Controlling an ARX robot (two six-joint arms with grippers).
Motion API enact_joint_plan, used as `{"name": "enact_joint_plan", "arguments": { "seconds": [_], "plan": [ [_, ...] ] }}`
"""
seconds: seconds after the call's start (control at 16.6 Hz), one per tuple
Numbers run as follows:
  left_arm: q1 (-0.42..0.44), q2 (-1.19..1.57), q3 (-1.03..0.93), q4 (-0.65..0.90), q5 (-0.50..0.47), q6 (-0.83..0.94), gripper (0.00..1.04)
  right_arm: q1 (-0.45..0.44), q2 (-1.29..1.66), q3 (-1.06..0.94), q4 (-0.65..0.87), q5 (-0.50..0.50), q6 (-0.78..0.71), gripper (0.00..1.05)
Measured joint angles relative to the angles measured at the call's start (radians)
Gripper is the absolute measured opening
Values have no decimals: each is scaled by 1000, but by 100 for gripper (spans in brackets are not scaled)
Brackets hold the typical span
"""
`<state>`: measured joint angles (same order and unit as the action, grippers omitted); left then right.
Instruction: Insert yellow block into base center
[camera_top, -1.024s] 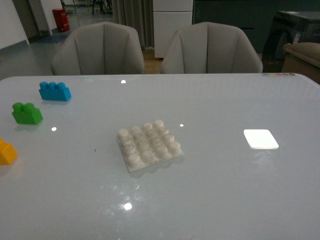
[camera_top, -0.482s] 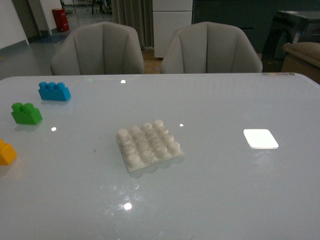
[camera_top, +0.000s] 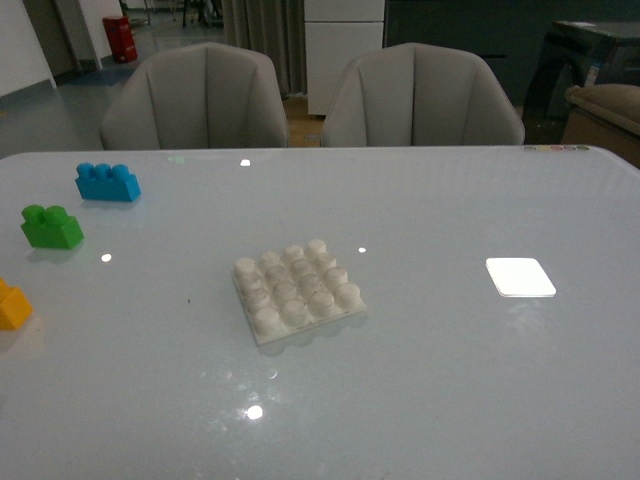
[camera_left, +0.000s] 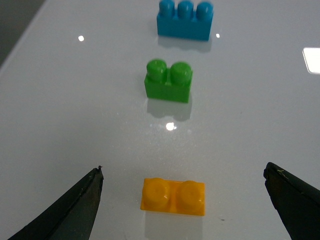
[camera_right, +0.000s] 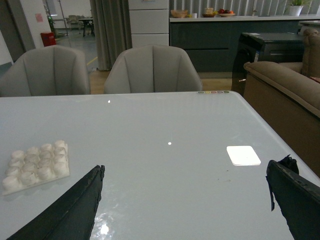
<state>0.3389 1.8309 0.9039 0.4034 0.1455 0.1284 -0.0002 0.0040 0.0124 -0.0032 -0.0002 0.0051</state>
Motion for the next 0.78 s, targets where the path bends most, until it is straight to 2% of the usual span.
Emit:
{"name": "enact_joint_plan", "arguments": {
  "seconds": [0.12,0.3,0.6,0.78],
  "plan": [
    [61,152,132,-69,50,31,98,0,0,0,0,0,0,98],
    [114,200,182,-136,124,36,98,0,0,0,0,0,0,98],
    [83,219,119,-65,212,-5,98,0,0,0,0,0,0,98],
    [76,224,82,-11,186,-3,98,0,0,0,0,0,0,98]
  ]
}}
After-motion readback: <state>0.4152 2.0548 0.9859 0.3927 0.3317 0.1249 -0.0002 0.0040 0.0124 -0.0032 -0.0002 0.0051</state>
